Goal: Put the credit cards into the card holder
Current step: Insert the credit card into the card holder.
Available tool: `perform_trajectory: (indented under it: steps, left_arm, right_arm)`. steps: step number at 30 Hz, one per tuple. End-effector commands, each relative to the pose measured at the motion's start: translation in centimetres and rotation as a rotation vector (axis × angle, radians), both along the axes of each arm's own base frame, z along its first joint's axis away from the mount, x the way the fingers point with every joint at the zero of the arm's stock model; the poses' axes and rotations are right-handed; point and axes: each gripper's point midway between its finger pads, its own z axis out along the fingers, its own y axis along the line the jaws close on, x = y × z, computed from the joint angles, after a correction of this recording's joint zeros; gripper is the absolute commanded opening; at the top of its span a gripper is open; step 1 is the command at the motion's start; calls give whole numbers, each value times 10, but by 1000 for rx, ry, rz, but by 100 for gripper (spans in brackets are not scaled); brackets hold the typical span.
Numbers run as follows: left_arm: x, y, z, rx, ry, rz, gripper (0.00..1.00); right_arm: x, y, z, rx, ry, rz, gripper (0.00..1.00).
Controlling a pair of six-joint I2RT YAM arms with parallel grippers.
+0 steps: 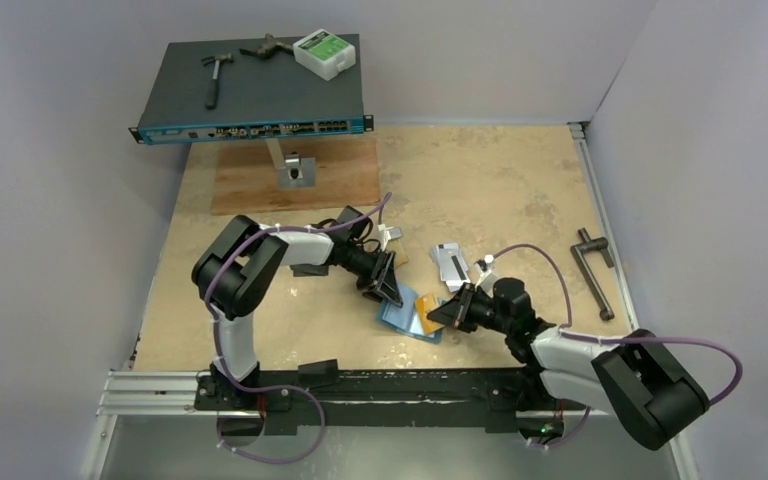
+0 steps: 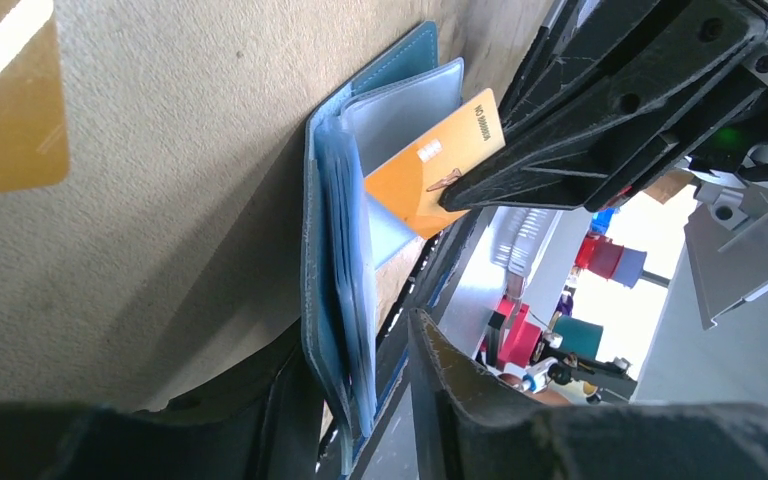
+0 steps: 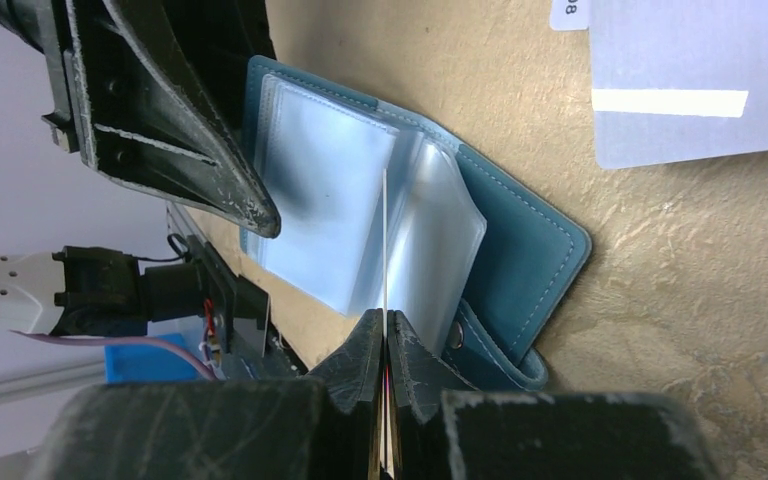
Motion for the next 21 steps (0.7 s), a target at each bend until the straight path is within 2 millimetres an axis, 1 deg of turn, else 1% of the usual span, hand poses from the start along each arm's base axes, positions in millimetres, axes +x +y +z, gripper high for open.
perform_trajectory:
  steps: [1, 3, 4, 8, 11, 15, 19, 21]
  left_arm:
    - [9, -3, 17, -44, -58, -4, 34]
    - [12, 0, 13, -26, -64, 12, 34]
    - [12, 1, 12, -21, -65, 17, 36]
    - [20, 6, 8, -5, -68, 48, 48]
    - [24, 5, 6, -13, -65, 53, 51]
    - [26, 5, 2, -18, -48, 60, 46]
    - [27, 5, 2, -25, -41, 66, 32]
    - [27, 5, 3, -24, -42, 66, 29]
  right_arm:
    - [9, 1, 10, -1, -58, -9, 0]
    - [8, 1, 11, 3, -58, -5, 0]
    - [8, 2, 11, 6, -60, -2, 0]
    - [6, 2, 11, 11, -60, 6, 0]
    - [5, 2, 7, 4, -51, 14, 0]
    - [2, 4, 1, -4, -33, 36, 0]
    - [-1, 1, -5, -19, -29, 37, 0]
    - [0, 1, -5, -19, -34, 38, 0]
